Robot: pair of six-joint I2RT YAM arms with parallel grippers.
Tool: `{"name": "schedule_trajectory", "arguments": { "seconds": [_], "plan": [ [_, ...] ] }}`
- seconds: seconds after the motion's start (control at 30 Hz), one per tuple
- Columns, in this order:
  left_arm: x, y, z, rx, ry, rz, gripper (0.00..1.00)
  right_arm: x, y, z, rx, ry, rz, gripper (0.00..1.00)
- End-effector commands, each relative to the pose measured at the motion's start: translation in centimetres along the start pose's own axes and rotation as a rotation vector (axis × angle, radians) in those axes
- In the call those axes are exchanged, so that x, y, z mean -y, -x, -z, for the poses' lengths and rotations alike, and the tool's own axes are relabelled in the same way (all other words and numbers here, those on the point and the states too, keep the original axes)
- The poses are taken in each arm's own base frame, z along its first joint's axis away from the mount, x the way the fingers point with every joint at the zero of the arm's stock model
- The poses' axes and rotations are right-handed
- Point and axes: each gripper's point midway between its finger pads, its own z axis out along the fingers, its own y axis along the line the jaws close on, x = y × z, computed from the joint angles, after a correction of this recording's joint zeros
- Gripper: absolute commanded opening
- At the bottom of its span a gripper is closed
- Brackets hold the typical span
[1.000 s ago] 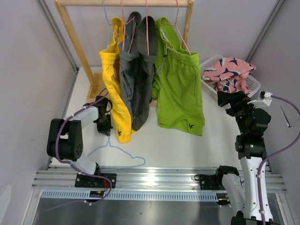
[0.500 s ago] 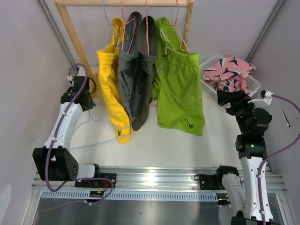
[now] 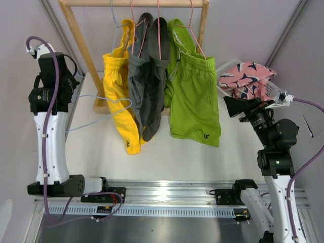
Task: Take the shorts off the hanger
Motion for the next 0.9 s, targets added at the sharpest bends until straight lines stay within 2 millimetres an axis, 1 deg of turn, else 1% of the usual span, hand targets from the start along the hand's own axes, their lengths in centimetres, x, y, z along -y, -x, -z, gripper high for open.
{"name": "schedule_trajectory", "arguments": {
  "seconds": [0.0, 0.03, 0.07, 0.1, 0.13, 0.17, 0.2, 0.23, 0.27, 0.3, 0.33, 0.37, 0.4, 0.43, 0.47, 0.5, 0.53, 0.57, 0.6, 0.63, 0.67, 0.7, 0.73, 0.77, 0.8, 0.83, 0.87],
  "plan": [
    [0.4, -2.5, 2.7, -0.069, -0.137, -0.026, 0.00, -8.2, 2.9, 2.2, 0.026, 0.286, 0.144, 0.99],
    [1.7, -4.5, 2.5, -0.117, -0.217, -0.030, 0.00, -10.5, 3.3, 2.9, 0.015, 0.366, 0.155, 0.99],
    [2.3, -4.8, 3.2, -0.117, -0.269, -0.022, 0.00, -11.7, 3.3, 3.3, 0.000, 0.417, 0.157, 0.99],
    [2.6, -4.5, 4.7, -0.091, -0.329, -0.003, 0.00, -12.9, 2.8, 3.4, -0.041, 0.478, 0.150, 0.98],
    [4.0, -5.7, 5.2, -0.124, -0.421, -0.003, 0.00, -14.8, 2.9, 4.1, -0.062, 0.547, 0.135, 0.92],
    [4.3, -5.7, 5.9, -0.125, -0.459, 0.002, 0.00, -16.1, 3.3, 4.4, -0.054, 0.602, 0.135, 0.87],
    [4.6, -5.6, 7.2, -0.120, -0.510, 0.007, 0.00, -16.7, 2.9, 4.0, -0.076, 0.625, 0.115, 0.78],
    [5.1, -5.4, 8.0, -0.108, -0.554, 0.013, 0.00, -18.3, 2.4, 4.5, -0.103, 0.692, 0.095, 0.74],
    [5.9, -5.4, 9.0, -0.115, -0.623, 0.023, 0.00, -19.0, 1.9, 4.5, -0.120, 0.717, 0.085, 0.68],
    [6.2, -5.2, 10.0, -0.103, -0.661, 0.031, 0.00, -19.0, 1.1, 3.1, -0.128, 0.695, 0.090, 0.55],
    [6.6, -5.1, 10.7, -0.100, -0.704, 0.034, 0.00, -19.7, 0.4, 2.7, -0.140, 0.707, 0.093, 0.50],
    [7.4, -5.1, 11.7, -0.107, -0.769, 0.042, 0.00, -22.2, -1.2, 3.9, -0.199, 0.787, 0.075, 0.46],
    [7.6, -5.0, 12.1, -0.108, -0.790, 0.047, 0.00, -22.7, -1.5, 2.8, -0.176, 0.737, 0.078, 0.30],
    [7.7, -4.7, 12.9, -0.093, -0.815, 0.053, 0.00, -23.9, -3.3, 1.7, -0.200, 0.731, 0.150, 0.26],
    [7.8, -4.6, 13.4, -0.090, -0.842, 0.056, 0.00, -26.0, -5.6, 2.5, -0.244, 0.727, 0.157, 0.22],
    [7.9, -4.5, 13.9, -0.083, -0.861, 0.058, 0.00, -27.1, -6.8, 2.3, -0.255, 0.713, 0.190, 0.16],
    [8.0, -4.4, 14.4, -0.080, -0.877, 0.064, 0.00, -28.2, -10.4, 1.3, -0.307, 0.695, 0.254, 0.15],
    [8.0, -4.4, 14.8, -0.080, -0.890, 0.069, 0.00, -29.3, -11.7, 1.3, -0.334, 0.699, 0.259, 0.14],
    [8.2, -4.5, 15.2, -0.081, -0.916, 0.069, 0.00, -31.5, -11.4, 1.8, -0.338, 0.742, 0.233, 0.14],
    [8.3, -4.5, 15.5, -0.077, -0.928, 0.072, 0.00, -32.3, -12.6, 1.7, -0.365, 0.759, 0.225, 0.20],
    [8.2, -4.5, 15.8, -0.074, -0.937, 0.076, 0.00, -33.2, -14.7, 1.2, -0.401, 0.768, 0.221, 0.35],
    [8.4, -4.7, 16.1, -0.080, -0.955, 0.073, 0.00, -34.4, -14.8, 1.5, -0.404, 0.796, 0.210, 0.63],
    [8.4, -4.7, 16.4, -0.076, -0.966, 0.073, 0.00, -34.8, -15.4, 1.4, -0.409, 0.796, 0.211, 0.69],
    [8.4, -4.7, 16.8, -0.074, -0.978, 0.073, 0.00, -35.0, -16.5, 1.0, -0.418, 0.786, 0.225, 0.75],
    [8.5, -4.7, 17.2, -0.073, -0.994, 0.070, 0.00, -35.3, -16.8, 0.9, -0.422, 0.788, 0.225, 0.85],
    [8.6, -5.0, 17.5, -0.078, -1.011, 0.067, 0.00, -35.6, -16.7, 0.7, -0.416, 0.787, 0.225, 0.88],
    [8.6, -5.0, 17.9, -0.075, -1.024, 0.066, 0.00, -35.5, -17.1, 0.5, -0.424, 0.776, 0.235, 0.92]
  ]
}}
